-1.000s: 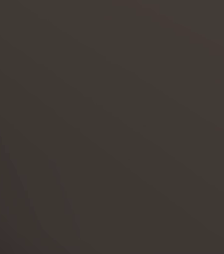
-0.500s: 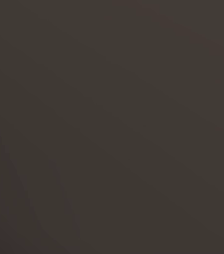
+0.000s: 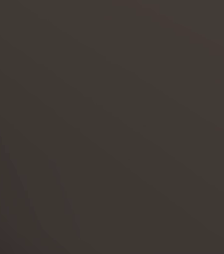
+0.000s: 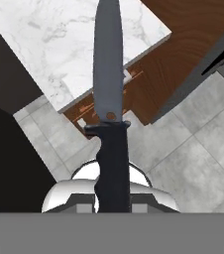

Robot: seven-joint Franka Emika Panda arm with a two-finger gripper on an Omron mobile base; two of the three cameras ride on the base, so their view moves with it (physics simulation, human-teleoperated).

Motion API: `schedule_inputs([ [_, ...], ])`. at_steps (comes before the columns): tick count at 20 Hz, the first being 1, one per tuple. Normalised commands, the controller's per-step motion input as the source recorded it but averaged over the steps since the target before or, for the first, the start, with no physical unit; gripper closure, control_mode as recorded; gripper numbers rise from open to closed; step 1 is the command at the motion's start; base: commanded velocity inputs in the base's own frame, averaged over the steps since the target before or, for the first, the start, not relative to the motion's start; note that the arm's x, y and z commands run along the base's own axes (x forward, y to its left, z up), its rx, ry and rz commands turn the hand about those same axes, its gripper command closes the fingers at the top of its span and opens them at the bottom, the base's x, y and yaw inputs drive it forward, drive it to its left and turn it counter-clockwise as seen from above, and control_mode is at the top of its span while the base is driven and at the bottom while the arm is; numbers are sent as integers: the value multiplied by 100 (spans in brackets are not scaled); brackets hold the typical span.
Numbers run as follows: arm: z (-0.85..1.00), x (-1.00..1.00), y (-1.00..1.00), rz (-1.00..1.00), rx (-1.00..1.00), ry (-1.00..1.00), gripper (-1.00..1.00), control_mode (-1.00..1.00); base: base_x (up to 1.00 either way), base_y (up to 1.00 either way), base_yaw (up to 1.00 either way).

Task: Retrieve the butter from the fridge and place it on a plate on the dining table. Then retrieve the butter knife by the fridge and place it near the plate.

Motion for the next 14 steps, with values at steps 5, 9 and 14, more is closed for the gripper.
schedule_inputs([
  [5,0,-4,0,0,0,0,100,-100,0,0,0],
  [9,0,0,0,0,0,0,100,-100,0,0,0],
  [14,0,0,0,0,0,0,100,100,-30,-20,-6],
])
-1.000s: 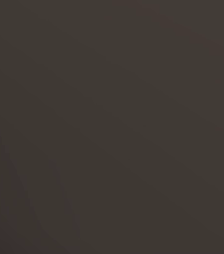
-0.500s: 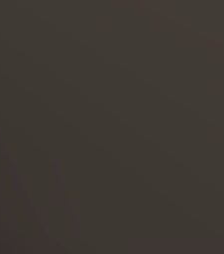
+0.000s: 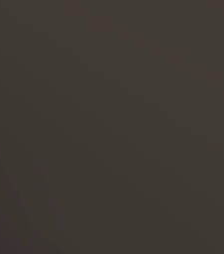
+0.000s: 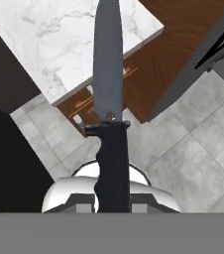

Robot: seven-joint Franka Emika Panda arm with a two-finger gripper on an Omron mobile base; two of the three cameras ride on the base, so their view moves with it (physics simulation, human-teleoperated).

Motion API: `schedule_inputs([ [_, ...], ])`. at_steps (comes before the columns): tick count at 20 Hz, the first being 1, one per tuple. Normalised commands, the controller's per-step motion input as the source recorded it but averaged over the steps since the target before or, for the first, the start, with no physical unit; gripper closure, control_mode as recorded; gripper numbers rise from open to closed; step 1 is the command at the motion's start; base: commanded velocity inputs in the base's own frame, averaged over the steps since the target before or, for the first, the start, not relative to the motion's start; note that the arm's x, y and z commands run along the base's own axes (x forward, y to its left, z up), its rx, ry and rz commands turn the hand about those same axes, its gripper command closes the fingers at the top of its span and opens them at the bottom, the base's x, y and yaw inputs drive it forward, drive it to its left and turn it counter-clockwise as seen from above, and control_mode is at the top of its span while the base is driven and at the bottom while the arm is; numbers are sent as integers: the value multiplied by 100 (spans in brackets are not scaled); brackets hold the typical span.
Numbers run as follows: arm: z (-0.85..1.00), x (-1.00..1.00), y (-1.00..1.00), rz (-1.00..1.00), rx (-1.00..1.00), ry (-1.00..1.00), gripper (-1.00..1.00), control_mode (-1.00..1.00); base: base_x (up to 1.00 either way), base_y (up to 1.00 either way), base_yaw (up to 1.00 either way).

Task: Retrieve the butter from the fridge and place it on a plate on the dining table. Then retrieve the butter knife by the fridge and place it near the plate.

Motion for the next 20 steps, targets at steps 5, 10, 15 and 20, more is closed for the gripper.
schedule_inputs([
  [5,0,0,0,0,0,0,100,100,-73,-44,-43],
  [10,0,0,0,0,0,0,100,100,-49,-65,-63],
  [15,0,0,0,0,0,0,100,100,-21,-89,-61],
  [20,0,0,0,0,0,0,100,100,0,-100,-40],
])
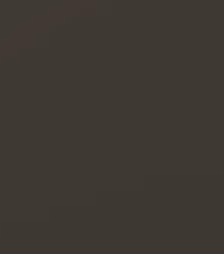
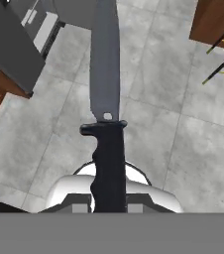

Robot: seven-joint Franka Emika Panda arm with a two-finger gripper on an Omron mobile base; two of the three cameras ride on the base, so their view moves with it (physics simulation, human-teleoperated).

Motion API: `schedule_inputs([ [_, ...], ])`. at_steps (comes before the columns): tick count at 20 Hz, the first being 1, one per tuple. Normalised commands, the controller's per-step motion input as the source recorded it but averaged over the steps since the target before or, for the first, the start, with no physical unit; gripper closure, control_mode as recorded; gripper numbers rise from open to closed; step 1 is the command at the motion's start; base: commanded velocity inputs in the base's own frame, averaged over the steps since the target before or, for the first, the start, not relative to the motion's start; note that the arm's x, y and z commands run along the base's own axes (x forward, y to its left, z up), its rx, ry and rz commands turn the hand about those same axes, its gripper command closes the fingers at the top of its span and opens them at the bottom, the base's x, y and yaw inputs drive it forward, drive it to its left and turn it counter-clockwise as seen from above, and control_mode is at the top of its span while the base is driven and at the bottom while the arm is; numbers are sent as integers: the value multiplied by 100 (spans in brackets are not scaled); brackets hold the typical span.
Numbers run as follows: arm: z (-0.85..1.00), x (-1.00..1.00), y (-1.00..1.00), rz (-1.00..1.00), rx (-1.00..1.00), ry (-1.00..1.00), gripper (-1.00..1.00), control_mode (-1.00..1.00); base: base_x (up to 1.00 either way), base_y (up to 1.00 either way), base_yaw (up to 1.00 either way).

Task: Retrieve the butter from the fridge and place it on a plate on the dining table. Then retrieve the butter knife by the fridge and place it near the plate.

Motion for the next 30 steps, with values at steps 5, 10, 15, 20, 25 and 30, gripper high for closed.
schedule_inputs([
  [5,0,0,0,0,0,0,100,100,20,-100,-21],
  [10,0,0,0,0,0,0,100,100,38,-100,-12],
  [15,0,0,0,0,0,0,100,100,41,-100,-9],
  [20,0,0,0,0,0,0,100,100,30,-100,-5],
  [25,0,0,0,0,0,0,100,100,27,-100,-12],
  [30,0,0,0,0,0,0,100,100,24,-100,-22],
])
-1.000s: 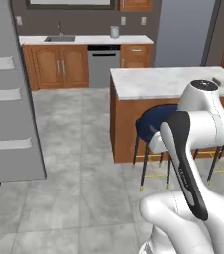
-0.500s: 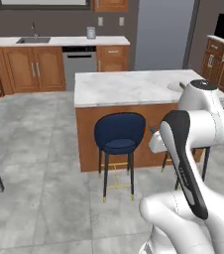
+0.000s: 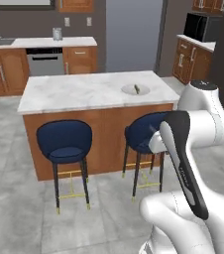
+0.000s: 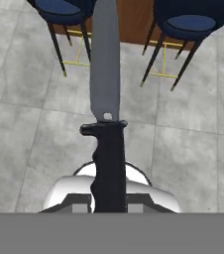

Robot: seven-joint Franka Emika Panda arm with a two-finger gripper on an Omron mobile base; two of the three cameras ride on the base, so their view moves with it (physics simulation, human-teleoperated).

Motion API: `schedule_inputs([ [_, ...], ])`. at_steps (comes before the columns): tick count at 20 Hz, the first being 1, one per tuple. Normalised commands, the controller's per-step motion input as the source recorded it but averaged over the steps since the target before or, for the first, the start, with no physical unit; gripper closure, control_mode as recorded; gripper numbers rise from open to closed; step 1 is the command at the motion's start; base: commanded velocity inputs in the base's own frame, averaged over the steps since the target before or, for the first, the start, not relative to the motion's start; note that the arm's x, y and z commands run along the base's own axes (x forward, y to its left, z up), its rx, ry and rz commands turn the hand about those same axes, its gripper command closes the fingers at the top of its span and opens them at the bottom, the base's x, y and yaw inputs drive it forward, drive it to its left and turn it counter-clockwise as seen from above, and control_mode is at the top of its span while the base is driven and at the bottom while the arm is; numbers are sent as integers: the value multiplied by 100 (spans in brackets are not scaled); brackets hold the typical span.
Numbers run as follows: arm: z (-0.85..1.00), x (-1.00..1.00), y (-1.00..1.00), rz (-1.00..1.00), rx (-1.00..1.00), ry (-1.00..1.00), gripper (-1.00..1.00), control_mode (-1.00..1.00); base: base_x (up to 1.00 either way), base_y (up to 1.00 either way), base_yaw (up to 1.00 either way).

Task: Retrieve the butter from the fridge and place it on a plate on the dining table. Then retrieve the butter knife by the fridge and place it near the plate.

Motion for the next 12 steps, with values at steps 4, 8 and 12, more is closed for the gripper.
schedule_inputs([
  [4,0,0,0,0,0,0,100,100,27,-100,-21],
  [8,0,0,0,0,0,0,100,100,36,-100,-17],
  [12,0,0,0,0,0,0,100,100,45,-89,-12],
])
